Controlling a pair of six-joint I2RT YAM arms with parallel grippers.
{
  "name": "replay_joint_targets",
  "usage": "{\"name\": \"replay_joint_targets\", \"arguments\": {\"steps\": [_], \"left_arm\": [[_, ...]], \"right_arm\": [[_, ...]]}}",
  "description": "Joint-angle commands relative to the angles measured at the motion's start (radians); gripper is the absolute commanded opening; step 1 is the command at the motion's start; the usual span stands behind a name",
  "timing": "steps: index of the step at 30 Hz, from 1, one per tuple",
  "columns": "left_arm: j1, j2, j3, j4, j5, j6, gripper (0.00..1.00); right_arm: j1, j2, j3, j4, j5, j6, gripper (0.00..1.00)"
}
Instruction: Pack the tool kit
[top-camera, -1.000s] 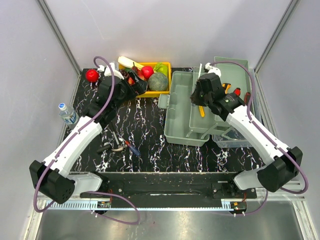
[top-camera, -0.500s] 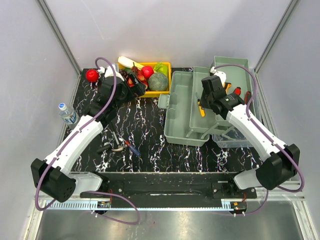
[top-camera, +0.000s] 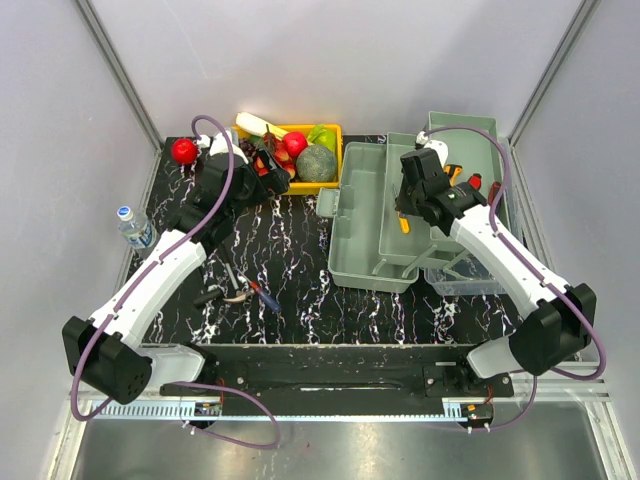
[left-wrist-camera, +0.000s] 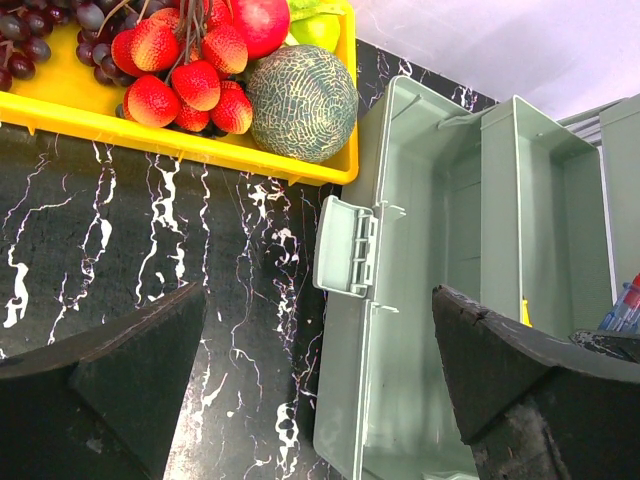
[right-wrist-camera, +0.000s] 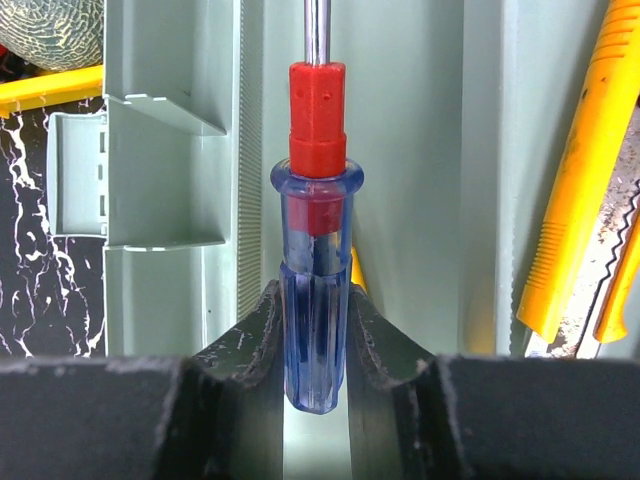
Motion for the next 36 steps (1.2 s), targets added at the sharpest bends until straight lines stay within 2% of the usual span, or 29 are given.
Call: {"name": "replay_joint_targets", "arguments": {"steps": [1,12,21,22,25,26,29,32,36], "left_arm": [[0.007,0.007,0.013,0.031,-0.018,0.009,0.99],[0.014,0.013,0.007,0.031,-0.018,0.009,0.99],[0.02,0.005,0.001,0.028,-0.012,0.009,0.99],[0.02,0.004,0.0,0.028,-0.012,0.009,0.99],[0.024,0.002,-0.003,0.025,-0.004,-0.001,0.99],[0.027,0.002,-0.005,0.022,-0.002,-0.005,0.99],[0.035,0.005,-0.005,0.008,-0.002,-0.017,0.99],[0.044,0.007,0.001,-0.033,-0.021,-0.034,0.99],[0.053,0.021,0.013,-0.145,-0.076,-0.091,0.99]], "right_arm": [[0.035,0.036,0.011,-0.032,0.025,0.009,0.16],[0.105,0.051,0.043,-0.05,0.16,-0.017,0.15],[0.107,0.102,0.05,-0.132,0.154,0.068,0.19],[0.106,0.1,0.042,-0.13,0.145,0.075,0.21],[0.107,0.097,0.03,-0.126,0.132,0.079,0.37],[0.107,0.093,0.03,-0.126,0.137,0.082,0.47],[0.107,0.08,0.042,-0.126,0.146,0.076,0.6],[0.107,0.059,0.072,-0.121,0.139,0.056,0.67],[0.106,0.022,0.128,-0.11,0.099,0.046,0.7]]}}
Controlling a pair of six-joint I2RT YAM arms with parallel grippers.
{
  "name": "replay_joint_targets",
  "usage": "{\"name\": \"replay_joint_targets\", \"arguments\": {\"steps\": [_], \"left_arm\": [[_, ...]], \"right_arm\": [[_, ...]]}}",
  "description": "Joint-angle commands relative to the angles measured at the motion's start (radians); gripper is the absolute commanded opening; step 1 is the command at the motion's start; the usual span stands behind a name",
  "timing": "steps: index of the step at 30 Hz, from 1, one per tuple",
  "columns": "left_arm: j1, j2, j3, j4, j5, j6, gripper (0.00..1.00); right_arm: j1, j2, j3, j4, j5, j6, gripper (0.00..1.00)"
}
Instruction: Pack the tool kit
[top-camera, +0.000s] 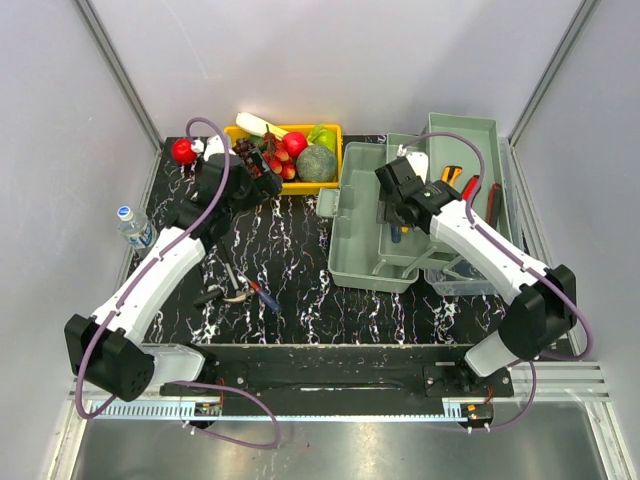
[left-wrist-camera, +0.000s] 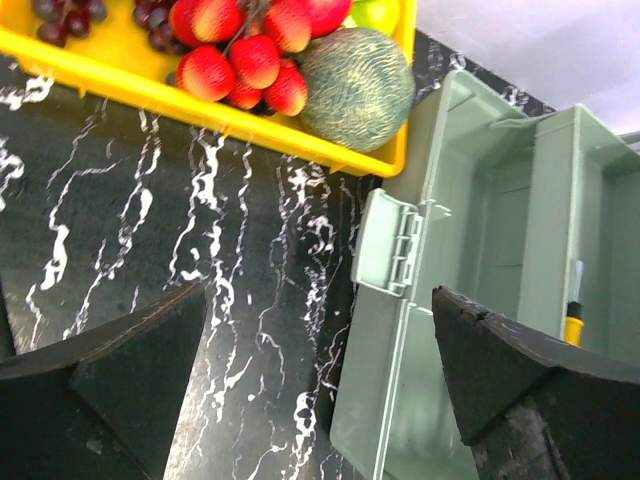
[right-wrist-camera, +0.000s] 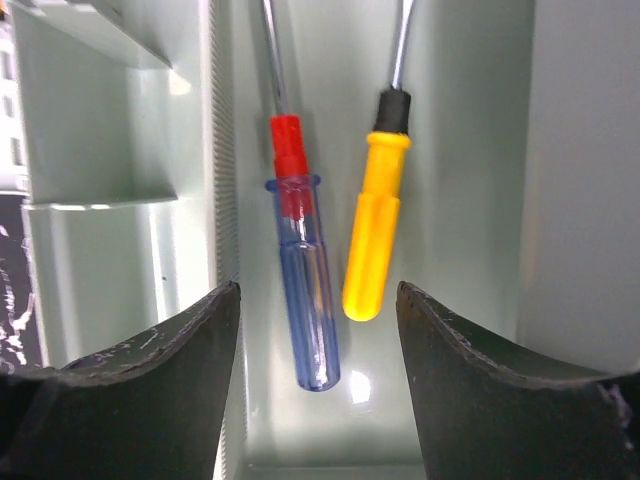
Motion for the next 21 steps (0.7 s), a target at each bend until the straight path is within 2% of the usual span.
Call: {"name": "replay_joint_targets", "arguments": {"steps": [1,6,10,12,17,21], "left_arm": [[0.013,0.007,0.013,-0.133,-0.083,-0.079,0.99],[0.016,0.014,-0.025,-0.332,-0.186,-0.204,0.99],[0.017,0.017,-0.1,-0.414,-0.209,-0.294,0.99],[0.022,0.026,-0.152,-0.408,-0.192,-0.315,0.93],[0.054,0.069,-0.258,-0.364,-0.126,-0.36,0.7],[0.092,0.1,-0.335,-0.266,-0.062,-0.367,0.54]], "right_arm": [[0.009,-0.09,0.099,0.047,-0.034,-0.009,0.7],[0.009,-0.147,0.104,0.154,-0.149,-0.066,0.72],[0.009,-0.191,0.075,0.248,-0.255,-0.101,0.72],[0.007,-0.202,0.063,0.274,-0.283,-0.108,0.72],[0.009,-0.205,0.052,0.282,-0.3,-0.098,0.72],[0.009,-0.221,0.034,0.283,-0.293,-0.086,0.72]]}}
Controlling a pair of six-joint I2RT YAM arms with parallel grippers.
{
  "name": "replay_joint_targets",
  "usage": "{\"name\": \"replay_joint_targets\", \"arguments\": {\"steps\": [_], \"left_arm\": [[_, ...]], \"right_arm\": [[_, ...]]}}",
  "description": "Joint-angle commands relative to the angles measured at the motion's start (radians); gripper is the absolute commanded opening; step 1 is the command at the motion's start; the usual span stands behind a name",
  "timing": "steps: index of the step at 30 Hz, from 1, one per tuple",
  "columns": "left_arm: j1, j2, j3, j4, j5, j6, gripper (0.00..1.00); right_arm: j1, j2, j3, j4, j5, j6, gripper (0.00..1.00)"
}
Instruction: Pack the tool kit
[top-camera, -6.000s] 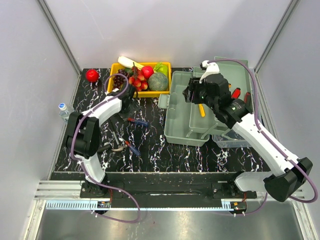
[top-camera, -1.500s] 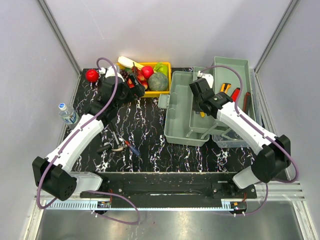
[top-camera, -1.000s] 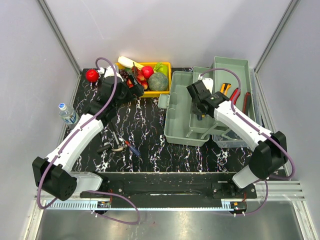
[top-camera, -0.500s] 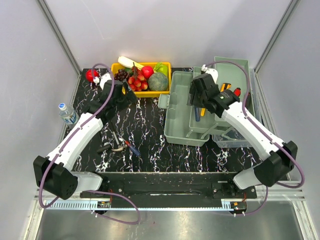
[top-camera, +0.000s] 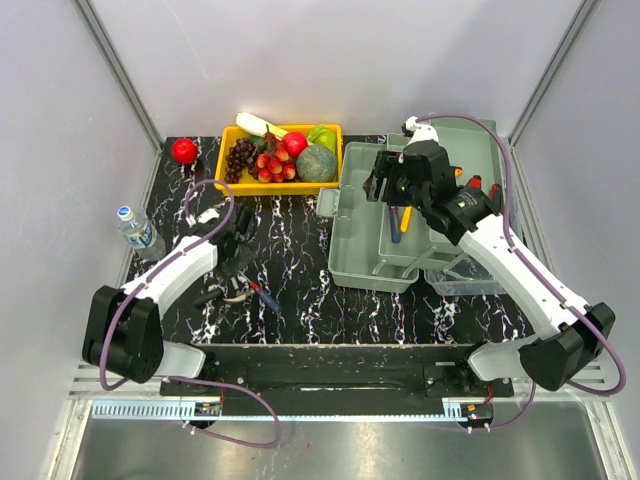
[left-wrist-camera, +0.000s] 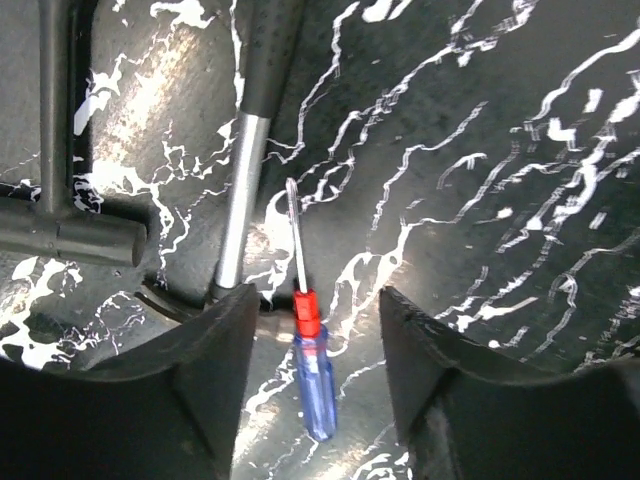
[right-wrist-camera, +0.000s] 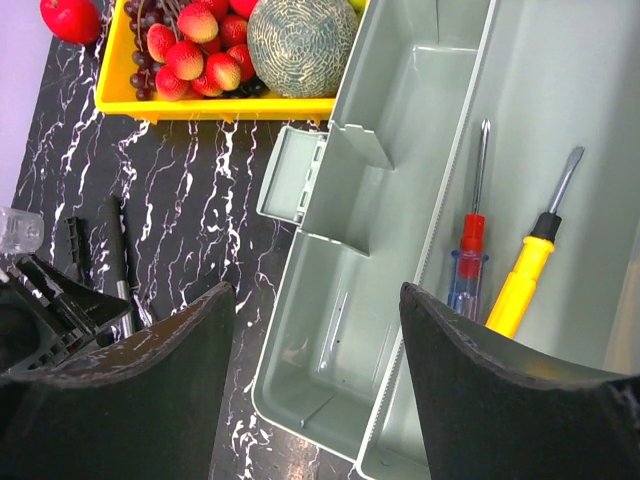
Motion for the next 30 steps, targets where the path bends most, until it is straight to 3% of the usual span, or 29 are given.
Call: {"name": "replay_joint_targets", "arguments": {"steps": [1,11,16,20,22,24,30], "left_arm": [[0.037,0.026,-0.066,0.12,0.08,-0.032,0.52],[0.05,0.154,-0.071,0.211,0.104,-0.018,0.38],[0.056,0.206,-0.058,0.193,0.093,-0.004,0.23],[0.056,0.22,-0.054,0.183,0.076,0.005,0.2],[0.054,0.229,-0.048,0.185,0.071,0.013,0.13],[0.054,0.238,-0.035,0.185,0.077,0.024,0.0],[0.05,0.176,0.031,0.203,0.076,0.109,0.0]], "right_arm": [[0.008,-0.035,-0.019,0.038,-0.021,-0.001,0.71],[0.007,-0.051,-0.037,0.029,-0.025,0.002,0.72],[0.007,-0.051,-0.037,0.027,-0.018,-0.003,0.72],[0.008,-0.046,-0.037,0.027,-0.015,-0.006,0.72],[0.008,-0.044,-0.036,0.027,-0.014,-0.007,0.72],[0.007,-0.038,-0.031,0.027,-0.014,-0.01,0.72],[0.008,-0.023,-0.018,0.029,-0.044,-0.045,0.73]]}}
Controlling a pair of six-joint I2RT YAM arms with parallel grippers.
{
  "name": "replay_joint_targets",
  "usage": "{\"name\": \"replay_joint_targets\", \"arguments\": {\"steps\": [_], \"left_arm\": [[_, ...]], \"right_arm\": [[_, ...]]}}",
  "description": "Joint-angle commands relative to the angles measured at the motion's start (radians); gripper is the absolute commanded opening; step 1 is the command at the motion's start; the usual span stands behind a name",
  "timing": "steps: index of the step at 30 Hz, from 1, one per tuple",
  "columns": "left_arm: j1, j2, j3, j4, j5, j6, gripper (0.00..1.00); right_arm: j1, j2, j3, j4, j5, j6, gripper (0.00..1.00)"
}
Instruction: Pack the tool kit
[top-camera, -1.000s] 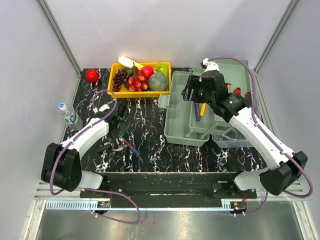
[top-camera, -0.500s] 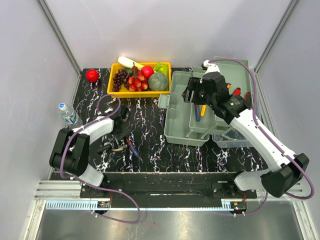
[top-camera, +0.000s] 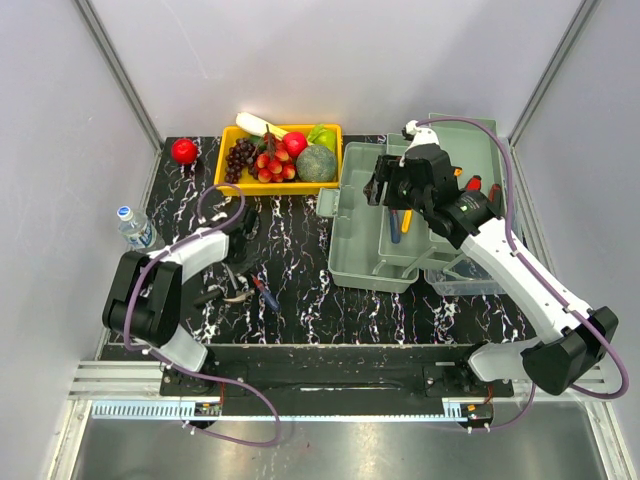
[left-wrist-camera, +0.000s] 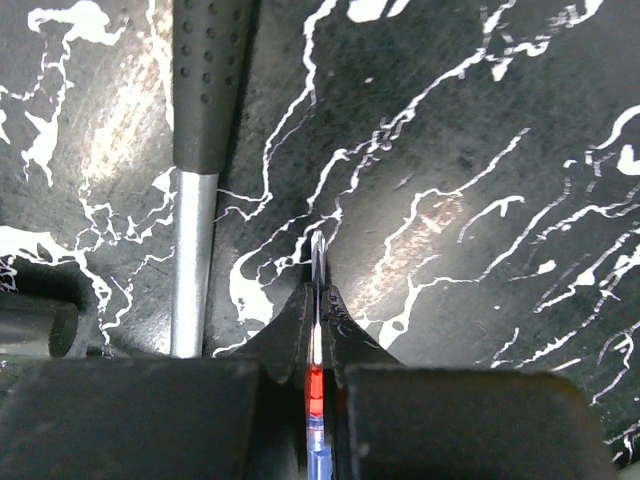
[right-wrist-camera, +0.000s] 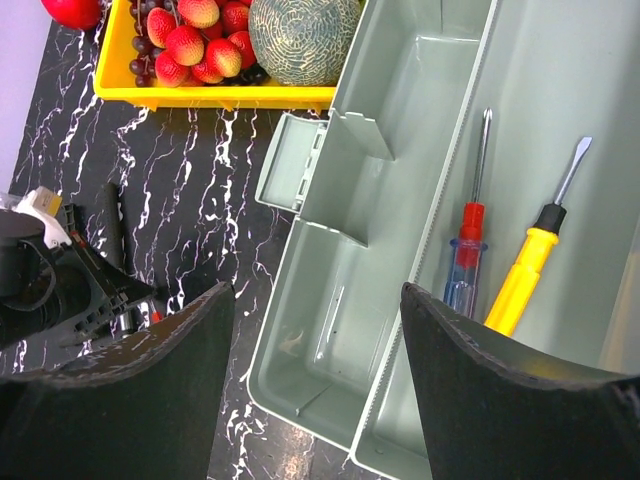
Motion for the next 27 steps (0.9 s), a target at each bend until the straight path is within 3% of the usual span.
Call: {"name": "replay_joint_targets", "arguments": {"steps": [1,8,13,15,18,27], "left_arm": [[0.0,-0.069,0.096,0.032,-0.007,0.091,0.0],[0.0,-0.255,0.271,0.129,0.136,0.194,0.0],[0.0,-0.332,0.343,0.299,0.373,0.22,0.0],[0.0,-0.358,0.333,0.437,0.548,0.217,0.0],[0.0,-0.381,0.313,0.642,0.696,0.169,0.0],[-0.009,-0.37,0.311,0.956,0.871,0.022,0.0]], "right_arm": [[0.008,0.004,0.02,0.03,-0.045,-0.05,0.75],[0.008,-0.01,-0.015,0.155,-0.448,-0.128,1.0],[0.011,0.013,-0.017,0.229,-0.672,-0.116,0.99],[0.017,0.029,-0.004,0.248,-0.688,-0.096,0.99],[0.023,0.056,0.019,0.261,-0.711,-0.074,0.99],[0.054,0.076,0.037,0.396,-0.877,-0.004,0.98]]}}
